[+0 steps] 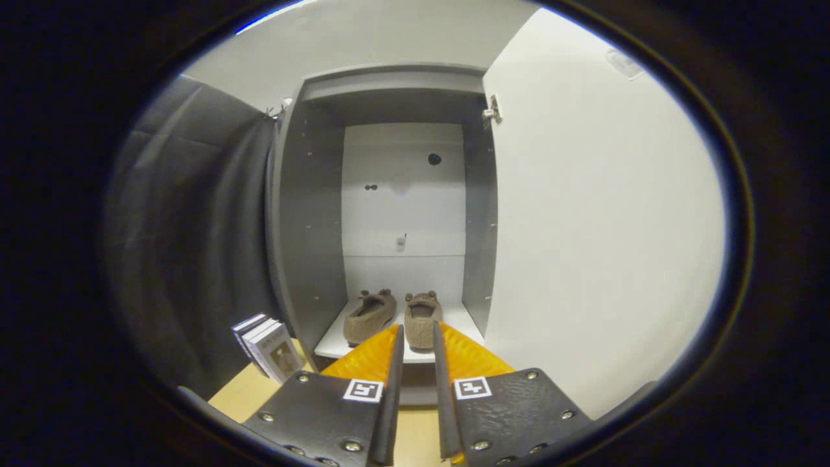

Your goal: Open the shoe cabinet door, grab the shoes and put them into the shoe cabinet, then close the shoe cabinet door.

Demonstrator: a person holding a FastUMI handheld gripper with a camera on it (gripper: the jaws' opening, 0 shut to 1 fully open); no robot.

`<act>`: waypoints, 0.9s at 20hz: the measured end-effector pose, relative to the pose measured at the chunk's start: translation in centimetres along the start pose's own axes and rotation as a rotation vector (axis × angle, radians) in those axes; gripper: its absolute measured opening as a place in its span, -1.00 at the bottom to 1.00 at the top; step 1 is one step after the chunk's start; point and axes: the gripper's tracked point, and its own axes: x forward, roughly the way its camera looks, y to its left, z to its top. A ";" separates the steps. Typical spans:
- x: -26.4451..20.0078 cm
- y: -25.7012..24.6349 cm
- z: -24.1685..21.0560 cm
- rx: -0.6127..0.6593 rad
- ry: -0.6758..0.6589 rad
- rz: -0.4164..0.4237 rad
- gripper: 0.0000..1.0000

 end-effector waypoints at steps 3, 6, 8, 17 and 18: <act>-4.5 -0.9 0.6 0.008 -0.018 0.044 -0.48; -8.6 -1.5 1.2 0.004 -0.040 0.087 -0.49; -11.1 -2.1 1.5 0.002 -0.056 0.107 -0.49; -18.5 -8.5 1.7 0.050 -0.109 0.065 -0.48; -18.9 -9.7 1.8 0.050 -0.115 0.042 -0.48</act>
